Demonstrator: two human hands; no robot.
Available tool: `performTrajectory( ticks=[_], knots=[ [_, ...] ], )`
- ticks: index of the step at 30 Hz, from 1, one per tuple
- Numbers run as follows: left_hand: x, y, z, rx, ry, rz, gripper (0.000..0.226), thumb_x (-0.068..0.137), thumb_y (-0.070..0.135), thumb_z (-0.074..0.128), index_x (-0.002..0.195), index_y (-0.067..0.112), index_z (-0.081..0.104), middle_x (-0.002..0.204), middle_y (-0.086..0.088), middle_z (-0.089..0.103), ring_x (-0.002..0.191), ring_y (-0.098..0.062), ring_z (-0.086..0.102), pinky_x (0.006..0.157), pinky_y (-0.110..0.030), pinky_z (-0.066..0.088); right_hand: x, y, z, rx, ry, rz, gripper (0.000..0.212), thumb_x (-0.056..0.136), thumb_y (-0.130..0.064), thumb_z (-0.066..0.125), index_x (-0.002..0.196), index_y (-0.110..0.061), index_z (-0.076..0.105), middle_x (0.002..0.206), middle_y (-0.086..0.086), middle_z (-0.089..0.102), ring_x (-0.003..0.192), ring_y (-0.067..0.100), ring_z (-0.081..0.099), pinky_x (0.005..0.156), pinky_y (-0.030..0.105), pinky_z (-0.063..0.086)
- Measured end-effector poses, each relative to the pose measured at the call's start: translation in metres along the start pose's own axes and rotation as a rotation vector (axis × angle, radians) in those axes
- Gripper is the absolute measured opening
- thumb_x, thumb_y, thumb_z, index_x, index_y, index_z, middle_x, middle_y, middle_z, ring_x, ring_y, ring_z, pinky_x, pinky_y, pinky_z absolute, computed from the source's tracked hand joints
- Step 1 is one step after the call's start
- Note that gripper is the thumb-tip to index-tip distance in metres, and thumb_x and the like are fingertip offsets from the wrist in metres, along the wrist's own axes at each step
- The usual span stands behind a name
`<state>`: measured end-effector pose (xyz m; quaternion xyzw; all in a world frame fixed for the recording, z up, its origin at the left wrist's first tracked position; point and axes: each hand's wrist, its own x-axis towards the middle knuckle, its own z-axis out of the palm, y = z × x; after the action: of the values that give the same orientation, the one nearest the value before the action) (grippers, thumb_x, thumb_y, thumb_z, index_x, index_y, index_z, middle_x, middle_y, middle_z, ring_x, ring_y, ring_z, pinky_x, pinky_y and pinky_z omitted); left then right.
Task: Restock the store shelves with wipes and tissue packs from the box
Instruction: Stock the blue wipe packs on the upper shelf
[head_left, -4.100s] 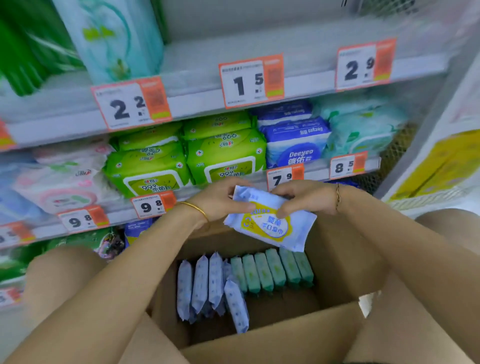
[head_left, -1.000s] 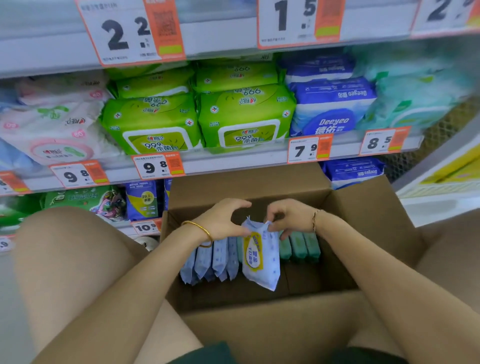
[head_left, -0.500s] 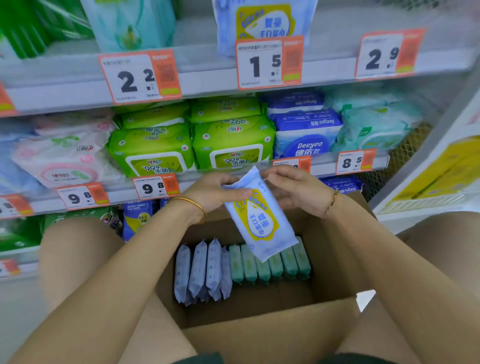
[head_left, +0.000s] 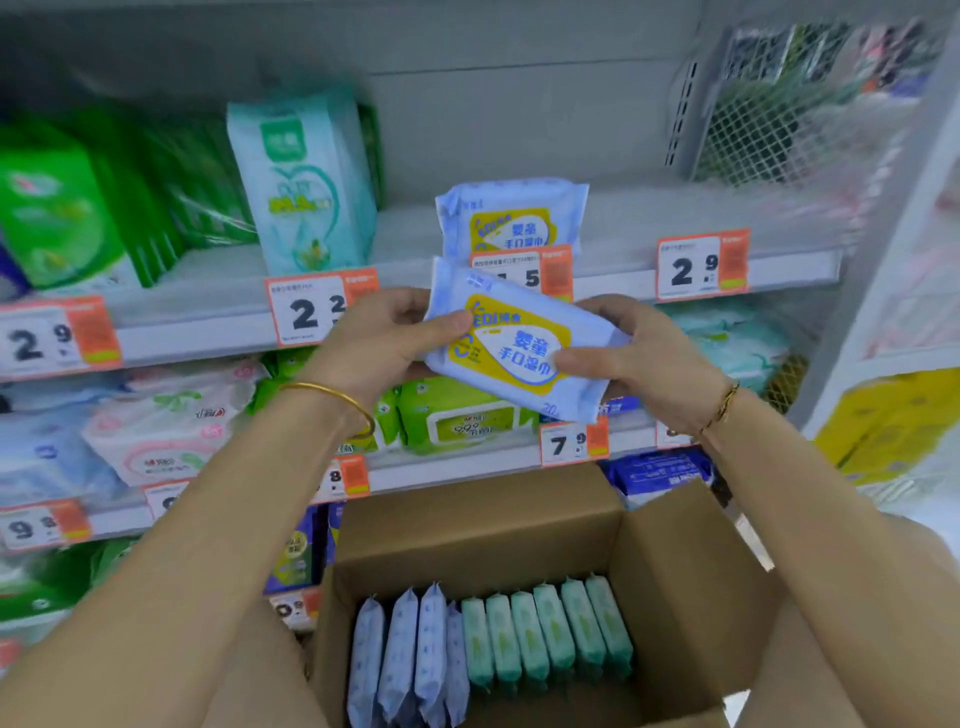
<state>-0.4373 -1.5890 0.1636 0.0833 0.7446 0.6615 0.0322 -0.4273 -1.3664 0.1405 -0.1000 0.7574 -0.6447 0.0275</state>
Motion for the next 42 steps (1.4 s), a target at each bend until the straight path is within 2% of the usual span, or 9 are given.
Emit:
performTrajectory(
  ticks=[6, 10, 13, 16, 21, 24, 27, 32, 42],
  knots=[
    [0.048, 0.062, -0.002, 0.027, 0.168, 0.295, 0.014, 0.086, 0.003, 0.062, 0.093, 0.013, 0.056, 0.076, 0.007, 0.069, 0.055, 0.003, 0.064, 0.055, -0.014, 0.054, 0.056, -0.068, -0.014, -0.076, 0.306, -0.270, 0.049, 0.060, -0.025, 0.080, 0.099, -0.003, 0.062, 0.101, 0.016, 0.071, 0.089, 0.026, 0.069, 0.075, 0.042, 0.057],
    [0.091, 0.076, 0.002, 0.017, 0.307, 0.455, 0.020, 0.085, -0.004, 0.060, 0.094, 0.012, 0.051, 0.095, -0.005, 0.063, 0.074, 0.000, 0.062, 0.068, -0.013, 0.052, 0.099, -0.094, -0.020, -0.073, 0.400, -0.468, 0.034, 0.069, -0.014, 0.076, 0.087, -0.027, 0.051, 0.097, 0.009, 0.067, 0.088, 0.023, 0.065, 0.084, 0.042, 0.055],
    [0.117, 0.079, 0.005, -0.029, 0.381, 0.512, 0.026, 0.086, -0.008, 0.056, 0.085, 0.018, 0.049, 0.085, 0.004, 0.060, 0.063, 0.013, 0.059, 0.069, -0.009, 0.049, 0.129, -0.098, -0.024, -0.131, 0.430, -0.545, 0.038, 0.068, -0.021, 0.072, 0.096, -0.031, 0.048, 0.108, 0.015, 0.062, 0.100, 0.030, 0.060, 0.091, 0.046, 0.051],
    [0.137, 0.070, 0.003, 0.097, 0.402, 0.436, 0.012, 0.089, 0.004, 0.055, 0.082, 0.013, 0.052, 0.071, 0.005, 0.051, 0.055, 0.004, 0.052, 0.063, -0.015, 0.044, 0.152, -0.088, -0.028, -0.160, 0.455, -0.501, 0.043, 0.076, -0.010, 0.071, 0.113, -0.019, 0.050, 0.104, 0.005, 0.057, 0.096, 0.020, 0.054, 0.092, 0.040, 0.050],
    [0.149, 0.042, -0.006, 0.136, 0.337, 0.232, 0.028, 0.091, 0.025, 0.048, 0.064, 0.018, 0.050, 0.071, -0.008, 0.050, 0.073, -0.019, 0.043, 0.075, -0.033, 0.037, 0.165, -0.059, -0.035, -0.274, 0.417, -0.338, 0.036, 0.083, -0.003, 0.064, 0.117, 0.000, 0.052, 0.096, 0.005, 0.055, 0.087, 0.015, 0.049, 0.071, 0.021, 0.044],
    [0.147, 0.035, -0.006, 0.145, 0.317, 0.065, 0.029, 0.079, 0.042, 0.045, 0.064, 0.018, 0.054, 0.076, -0.012, 0.052, 0.078, -0.022, 0.043, 0.075, -0.037, 0.040, 0.169, -0.043, -0.036, -0.340, 0.355, -0.217, 0.031, 0.092, -0.016, 0.056, 0.118, 0.000, 0.054, 0.101, 0.010, 0.058, 0.092, 0.018, 0.050, 0.079, 0.029, 0.042],
    [0.146, 0.035, -0.001, 0.214, 0.334, -0.018, 0.032, 0.093, 0.033, 0.039, 0.070, 0.014, 0.052, 0.089, -0.017, 0.052, 0.083, -0.025, 0.047, 0.089, -0.045, 0.047, 0.167, -0.038, -0.032, -0.427, 0.352, -0.184, 0.033, 0.100, -0.022, 0.039, 0.118, 0.001, 0.055, 0.109, 0.014, 0.058, 0.094, 0.017, 0.047, 0.073, 0.021, 0.031],
    [0.143, 0.040, 0.003, 0.470, 0.342, 0.018, 0.045, 0.101, 0.027, 0.029, 0.106, -0.007, 0.058, 0.095, -0.016, 0.050, 0.086, -0.025, 0.044, 0.075, -0.028, 0.031, 0.163, -0.043, -0.028, -0.550, 0.398, -0.184, 0.037, 0.102, -0.024, 0.032, 0.115, 0.002, 0.055, 0.118, 0.021, 0.059, 0.103, 0.028, 0.052, 0.074, 0.027, 0.033],
    [0.136, 0.041, 0.006, 0.559, 0.377, 0.006, 0.045, 0.101, 0.027, 0.029, 0.106, -0.010, 0.054, 0.113, -0.032, 0.056, 0.091, -0.036, 0.050, 0.084, -0.037, 0.041, 0.159, -0.046, -0.028, -0.501, 0.439, -0.144, 0.035, 0.100, -0.024, 0.035, 0.116, 0.001, 0.055, 0.119, 0.019, 0.059, 0.105, 0.028, 0.053, 0.067, 0.021, 0.028]
  ],
)
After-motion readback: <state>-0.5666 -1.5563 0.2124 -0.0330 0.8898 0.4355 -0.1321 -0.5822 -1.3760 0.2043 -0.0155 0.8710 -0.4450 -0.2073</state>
